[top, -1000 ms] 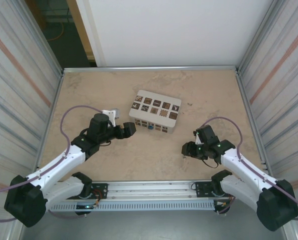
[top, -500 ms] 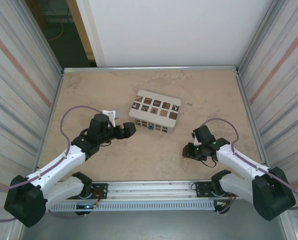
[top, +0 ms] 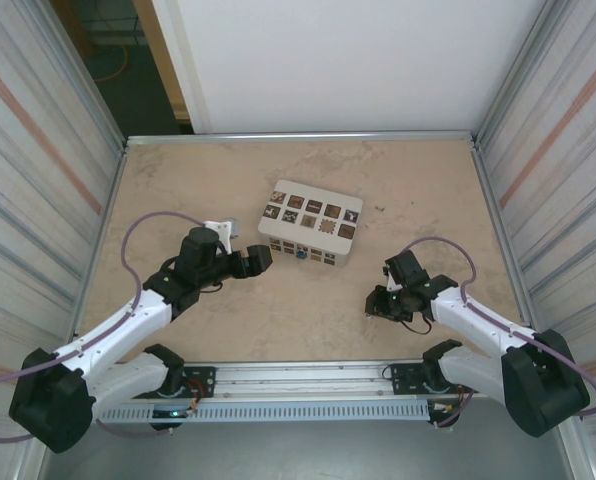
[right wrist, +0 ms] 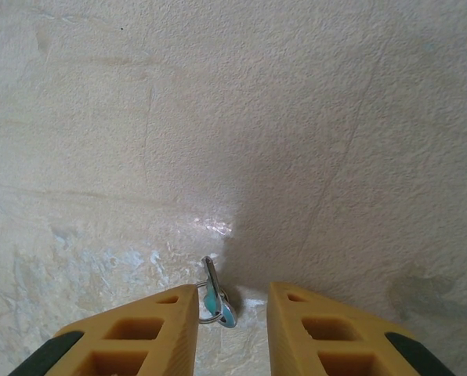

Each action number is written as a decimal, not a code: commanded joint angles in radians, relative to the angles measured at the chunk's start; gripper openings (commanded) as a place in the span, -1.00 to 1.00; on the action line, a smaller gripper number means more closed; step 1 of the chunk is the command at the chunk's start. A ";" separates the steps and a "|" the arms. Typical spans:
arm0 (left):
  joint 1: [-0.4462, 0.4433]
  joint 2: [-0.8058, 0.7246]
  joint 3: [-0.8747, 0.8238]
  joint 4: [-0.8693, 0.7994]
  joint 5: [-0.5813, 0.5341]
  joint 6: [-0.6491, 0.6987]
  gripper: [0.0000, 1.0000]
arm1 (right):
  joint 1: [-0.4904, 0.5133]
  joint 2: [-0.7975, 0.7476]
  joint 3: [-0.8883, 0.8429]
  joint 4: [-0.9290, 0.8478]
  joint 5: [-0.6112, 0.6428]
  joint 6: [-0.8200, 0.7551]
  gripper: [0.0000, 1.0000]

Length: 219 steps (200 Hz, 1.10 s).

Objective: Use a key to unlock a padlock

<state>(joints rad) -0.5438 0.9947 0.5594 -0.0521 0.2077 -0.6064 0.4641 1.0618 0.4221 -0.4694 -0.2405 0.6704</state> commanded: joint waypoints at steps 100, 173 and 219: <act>-0.005 -0.007 -0.018 0.006 -0.023 -0.002 0.85 | 0.069 0.080 0.005 0.018 -0.005 0.038 -0.51; -0.004 -0.022 -0.030 -0.005 -0.035 -0.002 0.85 | 0.142 0.132 0.054 0.014 0.046 0.067 -0.58; -0.002 -0.030 -0.039 -0.007 -0.040 0.000 0.86 | 0.193 0.168 0.092 0.007 0.087 0.081 -0.66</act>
<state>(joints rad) -0.5438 0.9863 0.5304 -0.0559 0.1822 -0.6064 0.6247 1.1973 0.5030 -0.4957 -0.1265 0.7193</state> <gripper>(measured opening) 0.930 0.184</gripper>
